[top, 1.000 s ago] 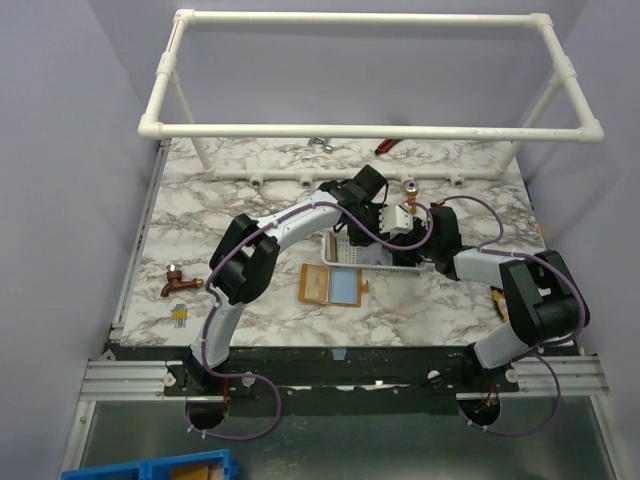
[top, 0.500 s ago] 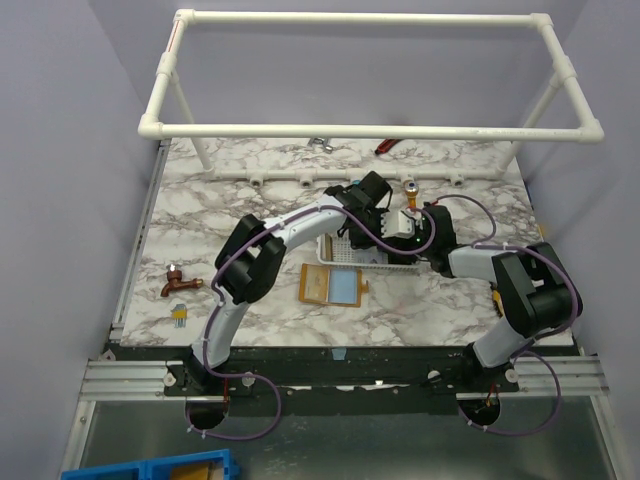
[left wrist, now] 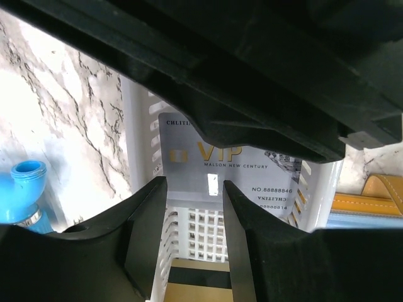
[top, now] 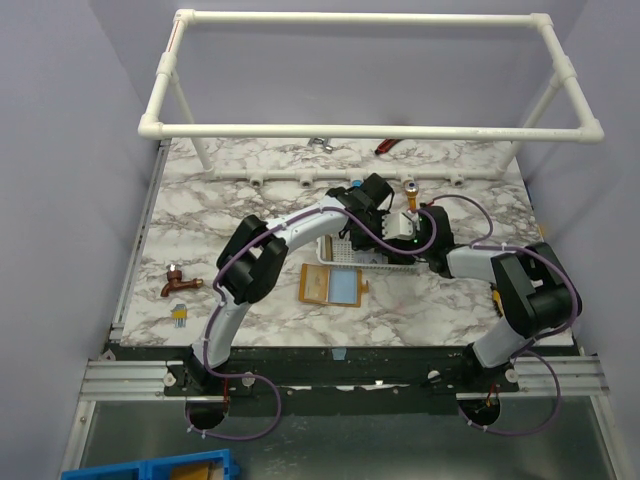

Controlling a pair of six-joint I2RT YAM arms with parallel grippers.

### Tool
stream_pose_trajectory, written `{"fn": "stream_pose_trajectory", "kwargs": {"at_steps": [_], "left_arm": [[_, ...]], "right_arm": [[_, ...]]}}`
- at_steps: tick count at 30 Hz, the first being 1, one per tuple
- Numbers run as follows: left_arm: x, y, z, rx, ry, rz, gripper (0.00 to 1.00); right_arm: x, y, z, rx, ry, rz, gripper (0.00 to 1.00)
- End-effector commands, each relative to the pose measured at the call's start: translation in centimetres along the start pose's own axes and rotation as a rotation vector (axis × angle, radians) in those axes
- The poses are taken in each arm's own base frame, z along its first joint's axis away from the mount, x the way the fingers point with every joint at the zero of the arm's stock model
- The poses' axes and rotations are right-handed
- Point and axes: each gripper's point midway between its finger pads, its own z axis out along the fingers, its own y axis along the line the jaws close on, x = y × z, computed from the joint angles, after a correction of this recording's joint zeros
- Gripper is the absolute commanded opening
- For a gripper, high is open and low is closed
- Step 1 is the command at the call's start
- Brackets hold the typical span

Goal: Put the credit cards into the card holder
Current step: Pick up the credit card from the storage box.

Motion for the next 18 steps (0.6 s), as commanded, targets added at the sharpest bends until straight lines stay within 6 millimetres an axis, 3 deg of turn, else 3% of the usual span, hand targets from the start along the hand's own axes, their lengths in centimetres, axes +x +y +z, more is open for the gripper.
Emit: {"fn": "stream_pose_trajectory", "kwargs": {"at_steps": [1, 12, 18], "left_arm": [[0.0, -1.7, 0.8, 0.086, 0.009, 0.012, 0.43], [-1.3, -1.9, 1.1, 0.163, 0.007, 0.043, 0.43], [-3.0, -0.1, -2.0, 0.147, -0.059, 0.000, 0.45]], "right_arm": [[0.0, 1.0, 0.3, -0.019, 0.028, -0.047, 0.29], [-1.0, 1.6, 0.2, -0.006, 0.022, -0.091, 0.26], [-1.9, 1.8, 0.6, 0.026, 0.016, -0.087, 0.41]]}}
